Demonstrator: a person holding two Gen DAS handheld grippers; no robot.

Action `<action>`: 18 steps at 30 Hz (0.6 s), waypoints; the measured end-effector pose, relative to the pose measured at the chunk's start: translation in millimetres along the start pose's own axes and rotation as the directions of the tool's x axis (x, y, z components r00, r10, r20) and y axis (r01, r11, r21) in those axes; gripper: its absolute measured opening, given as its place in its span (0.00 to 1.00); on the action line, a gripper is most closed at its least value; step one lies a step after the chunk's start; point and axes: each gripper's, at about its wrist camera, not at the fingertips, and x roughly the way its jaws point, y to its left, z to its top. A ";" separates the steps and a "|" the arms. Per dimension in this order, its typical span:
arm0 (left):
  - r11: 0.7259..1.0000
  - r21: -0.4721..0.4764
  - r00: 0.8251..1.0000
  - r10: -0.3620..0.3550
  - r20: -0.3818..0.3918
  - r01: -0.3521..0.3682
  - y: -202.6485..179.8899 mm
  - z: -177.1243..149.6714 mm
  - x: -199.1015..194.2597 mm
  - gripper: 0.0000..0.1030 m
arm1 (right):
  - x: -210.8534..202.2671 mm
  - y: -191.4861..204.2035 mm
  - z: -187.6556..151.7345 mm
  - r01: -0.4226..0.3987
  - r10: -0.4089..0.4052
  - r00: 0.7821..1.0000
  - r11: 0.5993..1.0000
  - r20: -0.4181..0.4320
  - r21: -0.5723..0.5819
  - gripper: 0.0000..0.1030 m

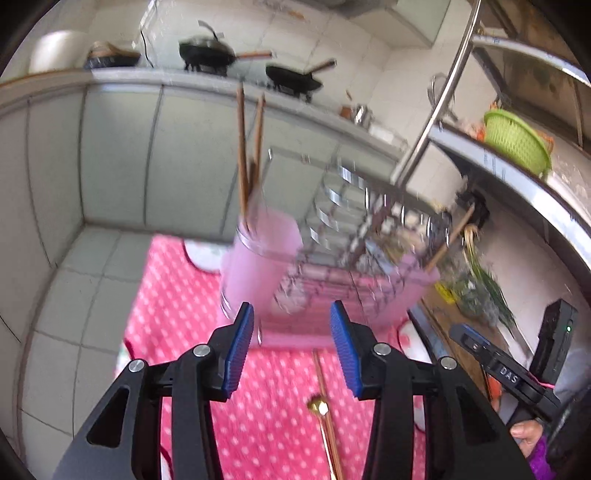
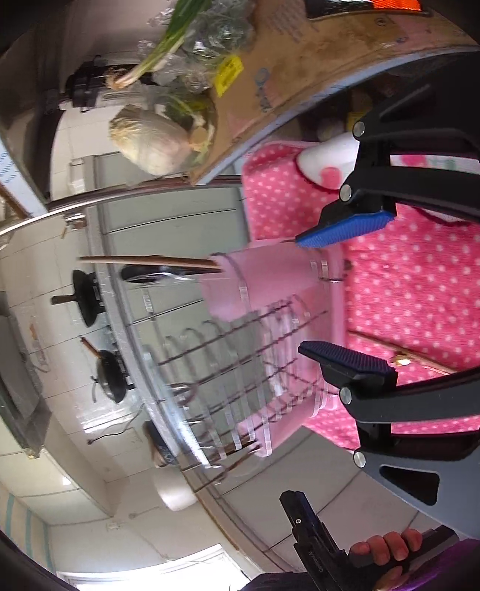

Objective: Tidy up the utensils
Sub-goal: 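Grasp the gold spoon with the left gripper while the right gripper grasps a wooden chopstick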

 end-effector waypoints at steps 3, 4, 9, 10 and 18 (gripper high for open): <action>0.999 -0.035 0.990 -0.029 -0.140 0.025 2.0 -20.7 25.5 0.41 | 3.6 -1.9 -12.7 -0.007 0.008 0.999 1.000 -0.048 0.016 0.52; 0.998 -0.057 0.981 -0.042 -0.191 0.032 2.7 -28.2 35.6 0.41 | 4.1 -2.6 -15.2 -0.013 0.014 0.998 1.000 -0.055 0.021 0.52; 0.994 -0.104 0.935 -0.061 -0.350 0.026 -0.2 -55.4 75.0 0.41 | 4.0 -9.6 -24.1 -0.028 0.032 0.997 0.998 -0.071 0.050 0.52; 0.993 -0.114 0.922 -0.072 -0.381 0.030 -1.8 -59.8 83.6 0.41 | 3.5 -12.3 -24.7 -0.032 0.037 0.997 0.998 -0.071 0.060 0.52; 0.989 -0.145 0.865 -0.068 -0.498 -0.006 -14.4 -69.3 134.0 0.41 | 4.6 -29.8 -29.4 -0.072 0.084 0.993 0.987 -0.078 0.144 0.52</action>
